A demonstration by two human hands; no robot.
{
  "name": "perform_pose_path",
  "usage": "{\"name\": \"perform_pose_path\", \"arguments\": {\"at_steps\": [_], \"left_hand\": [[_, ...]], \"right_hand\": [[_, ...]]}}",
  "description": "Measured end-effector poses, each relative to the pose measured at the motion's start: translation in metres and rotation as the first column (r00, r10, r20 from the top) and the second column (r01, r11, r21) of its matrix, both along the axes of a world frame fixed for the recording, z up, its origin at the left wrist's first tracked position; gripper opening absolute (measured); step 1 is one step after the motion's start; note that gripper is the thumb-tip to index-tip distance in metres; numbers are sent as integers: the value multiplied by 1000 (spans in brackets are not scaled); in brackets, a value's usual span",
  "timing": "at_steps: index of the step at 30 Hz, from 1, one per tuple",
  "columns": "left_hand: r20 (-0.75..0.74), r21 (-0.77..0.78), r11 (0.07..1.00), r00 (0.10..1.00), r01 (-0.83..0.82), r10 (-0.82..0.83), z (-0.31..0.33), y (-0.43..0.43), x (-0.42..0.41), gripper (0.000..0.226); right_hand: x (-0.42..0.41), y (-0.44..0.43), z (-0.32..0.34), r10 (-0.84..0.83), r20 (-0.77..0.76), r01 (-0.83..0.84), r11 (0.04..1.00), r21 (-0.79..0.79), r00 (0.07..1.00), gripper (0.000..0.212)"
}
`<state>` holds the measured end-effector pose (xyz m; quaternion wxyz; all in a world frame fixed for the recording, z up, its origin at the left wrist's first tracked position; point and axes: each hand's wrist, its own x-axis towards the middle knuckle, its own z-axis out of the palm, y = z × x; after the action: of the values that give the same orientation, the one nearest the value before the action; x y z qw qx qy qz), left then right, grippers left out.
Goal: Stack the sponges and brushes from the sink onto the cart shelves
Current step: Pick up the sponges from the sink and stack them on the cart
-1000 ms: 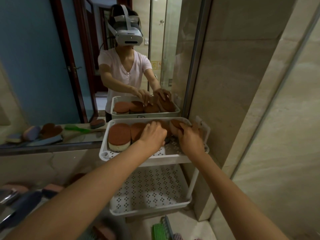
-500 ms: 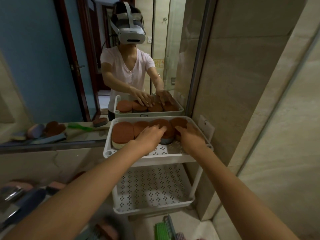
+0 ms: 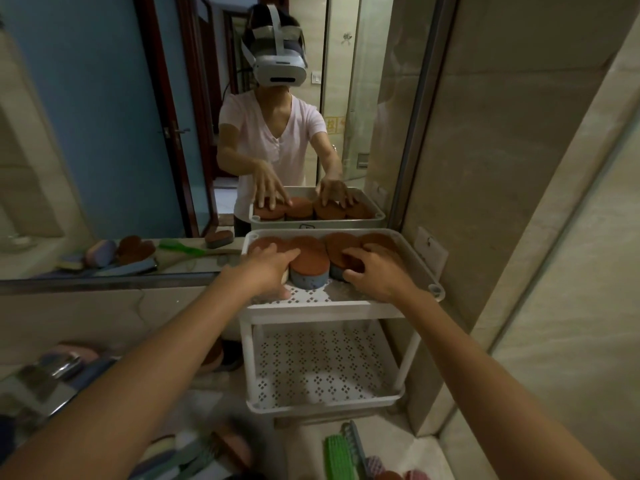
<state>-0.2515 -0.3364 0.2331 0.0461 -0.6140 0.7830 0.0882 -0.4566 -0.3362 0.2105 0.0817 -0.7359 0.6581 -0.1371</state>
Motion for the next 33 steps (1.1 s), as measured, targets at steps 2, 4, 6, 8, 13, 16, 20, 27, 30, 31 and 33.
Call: {"name": "perform_pose_path", "arguments": {"at_steps": [2,4,6,8,13,16,20,27,30,31,33], "left_hand": [[-47,-66,998,999,1,-4,-5,0,-2,76],[-95,-112,993,995,-20,10,-10,-3,-5,68],[-85,-156,987,996,-44,31,-16,-8,-9,62],[-50,-172,984,998,-52,44,-20,-11,-13,61],[-148,-45,999,989,-4,-3,-16,-5,-9,75],[-138,-95,995,990,-30,17,-14,-1,-11,82],[-79,-164,983,994,-81,69,-18,-2,-22,76],[-26,-142,980,990,-139,136,-18,-2,-33,73],[-39,-145,977,988,-156,152,-17,-1,-35,73],[-48,-148,978,989,-148,142,-16,1,-35,73],[-60,-176,978,993,-112,103,-15,6,-33,74]], "right_hand": [[-1,-1,-1,1,-12,-1,1000,-10,1000,50],[-3,-3,-1,-4,-25,3,1000,-26,1000,46],[-5,-3,-2,2,-34,-2,1000,-2,999,45],[-6,-3,-2,22,-45,-21,1000,15,999,46],[-8,-6,-1,52,-23,-51,998,38,998,52],[-7,-8,-2,60,-14,-60,998,19,998,48],[-7,-11,-1,66,-23,-66,998,25,998,45],[-9,-9,1,108,-33,-109,994,-13,994,52],[-6,-5,3,99,-36,-100,994,-31,994,51],[-5,-1,4,98,-14,-99,994,-54,995,49],[-4,7,6,109,49,-101,984,-144,993,45]]}}
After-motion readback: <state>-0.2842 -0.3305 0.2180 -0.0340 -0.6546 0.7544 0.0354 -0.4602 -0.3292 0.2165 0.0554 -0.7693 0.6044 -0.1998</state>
